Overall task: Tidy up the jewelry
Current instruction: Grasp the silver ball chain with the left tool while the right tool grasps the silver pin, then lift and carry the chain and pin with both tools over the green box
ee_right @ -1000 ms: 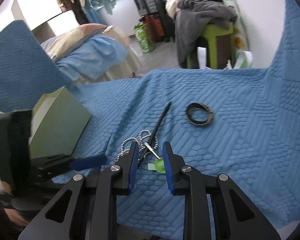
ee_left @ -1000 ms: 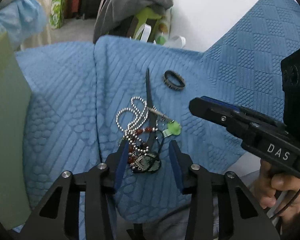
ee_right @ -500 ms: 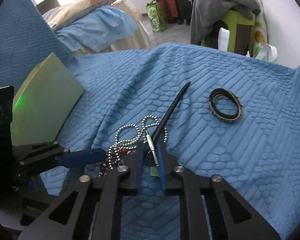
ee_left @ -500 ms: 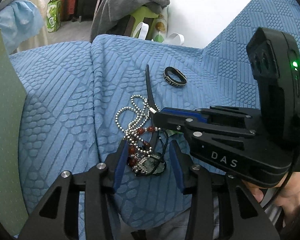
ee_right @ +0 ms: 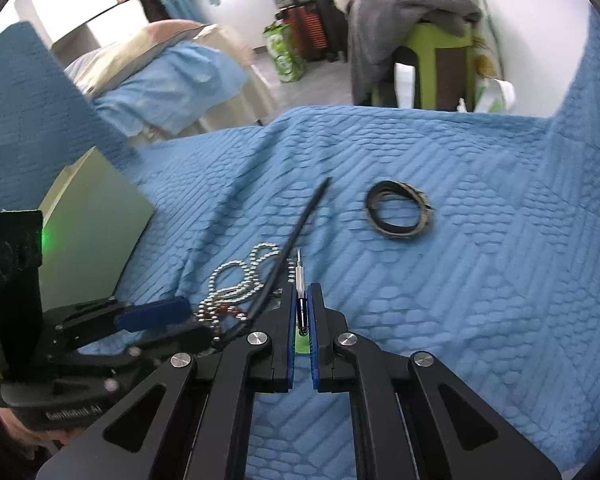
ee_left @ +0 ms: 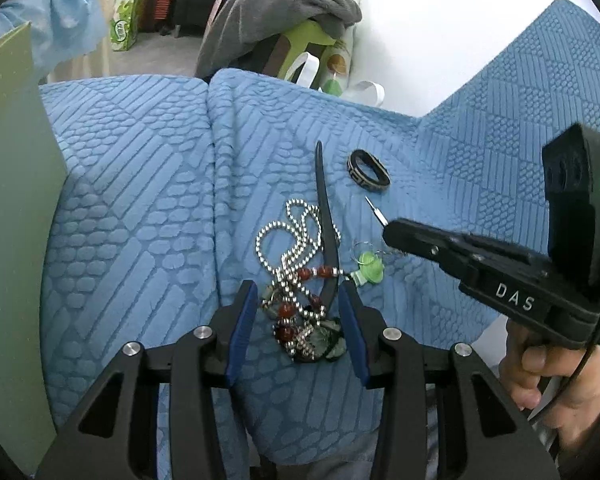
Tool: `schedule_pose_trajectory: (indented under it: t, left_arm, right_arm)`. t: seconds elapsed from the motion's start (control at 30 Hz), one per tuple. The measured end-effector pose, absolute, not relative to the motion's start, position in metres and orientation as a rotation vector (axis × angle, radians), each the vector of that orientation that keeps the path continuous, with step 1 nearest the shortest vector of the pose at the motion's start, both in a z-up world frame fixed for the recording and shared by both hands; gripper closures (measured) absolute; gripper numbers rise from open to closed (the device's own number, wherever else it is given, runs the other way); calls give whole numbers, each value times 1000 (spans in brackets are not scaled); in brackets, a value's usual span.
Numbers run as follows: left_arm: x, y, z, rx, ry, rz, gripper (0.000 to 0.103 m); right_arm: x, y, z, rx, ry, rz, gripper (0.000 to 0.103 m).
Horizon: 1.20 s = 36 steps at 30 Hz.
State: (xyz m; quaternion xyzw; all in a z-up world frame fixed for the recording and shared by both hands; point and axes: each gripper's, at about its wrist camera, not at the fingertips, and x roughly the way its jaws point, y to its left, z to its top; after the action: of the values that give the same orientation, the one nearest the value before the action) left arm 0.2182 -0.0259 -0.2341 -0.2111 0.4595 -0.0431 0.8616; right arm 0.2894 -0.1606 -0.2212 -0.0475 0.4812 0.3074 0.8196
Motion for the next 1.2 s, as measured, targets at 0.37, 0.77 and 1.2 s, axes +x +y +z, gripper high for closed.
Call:
schedule_pose_trajectory:
  t: [0.37,0.77,1.2]
  left_arm:
    - [240,-29,-244,-502,1022,-50,91]
    - [240,-32,-222,-512,1011,-54,99]
    - [226,-18,-147,-541,888,-105,99]
  right_arm:
    - [291,-167,-221,-92,1023,617,99]
    - [281,-174,-197,-82,970,562,99]
    - [254,-182,-138,-6,859,472,99]
